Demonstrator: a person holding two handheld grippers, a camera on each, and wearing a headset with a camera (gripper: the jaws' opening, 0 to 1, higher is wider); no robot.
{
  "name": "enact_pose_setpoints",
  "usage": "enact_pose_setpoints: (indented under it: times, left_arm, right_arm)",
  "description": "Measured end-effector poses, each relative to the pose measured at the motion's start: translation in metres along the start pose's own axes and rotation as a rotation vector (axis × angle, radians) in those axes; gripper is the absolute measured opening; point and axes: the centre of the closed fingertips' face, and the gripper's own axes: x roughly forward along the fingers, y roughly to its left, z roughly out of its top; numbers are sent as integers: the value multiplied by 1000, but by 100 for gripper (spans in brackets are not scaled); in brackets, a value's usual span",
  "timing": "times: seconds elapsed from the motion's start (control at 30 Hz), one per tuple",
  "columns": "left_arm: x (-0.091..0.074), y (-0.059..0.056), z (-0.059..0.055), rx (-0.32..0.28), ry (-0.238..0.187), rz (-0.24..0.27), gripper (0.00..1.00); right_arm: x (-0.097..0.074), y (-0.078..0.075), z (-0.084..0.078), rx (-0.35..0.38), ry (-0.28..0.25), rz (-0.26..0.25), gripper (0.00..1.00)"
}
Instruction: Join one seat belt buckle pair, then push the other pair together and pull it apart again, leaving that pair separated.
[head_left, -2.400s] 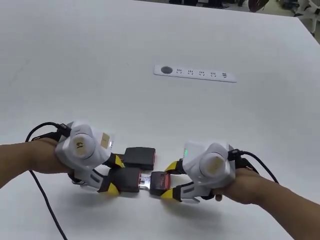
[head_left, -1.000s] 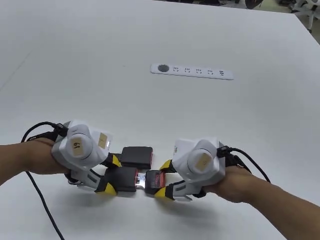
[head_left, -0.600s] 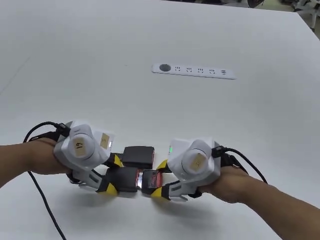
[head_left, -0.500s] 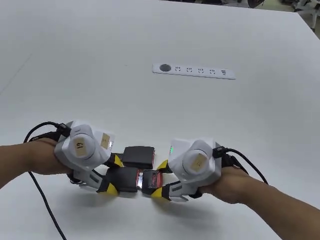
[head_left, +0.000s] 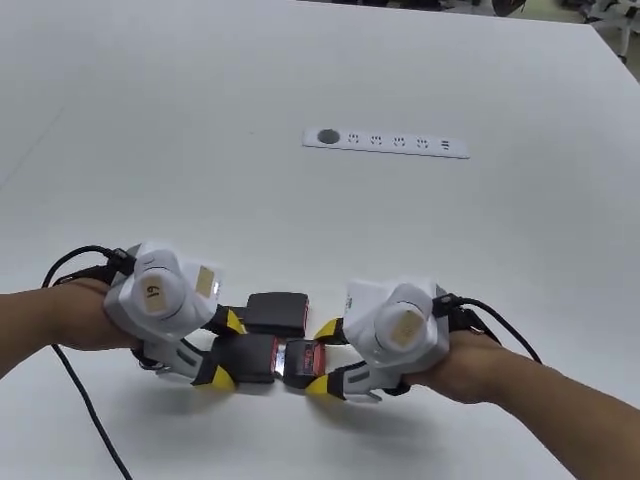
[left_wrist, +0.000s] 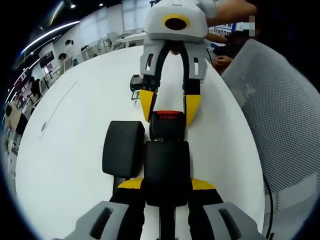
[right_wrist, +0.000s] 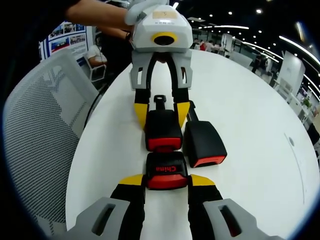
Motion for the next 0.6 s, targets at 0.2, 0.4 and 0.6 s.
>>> enact_pose_setpoints:
  times: [0.2, 0.4, 0.6]
  left_arm:
    - [0, 1, -2, 0, 5, -3, 33]
    - [1, 2, -3, 9, 33, -9, 33]
    - [1, 0, -2, 3, 18, -6, 34]
  right_arm:
    - [-2, 2, -2, 6, -7, -2, 28]
    - [0, 2, 1, -19, 23, -1, 29]
    - [0, 3, -1, -7, 12, 2, 29]
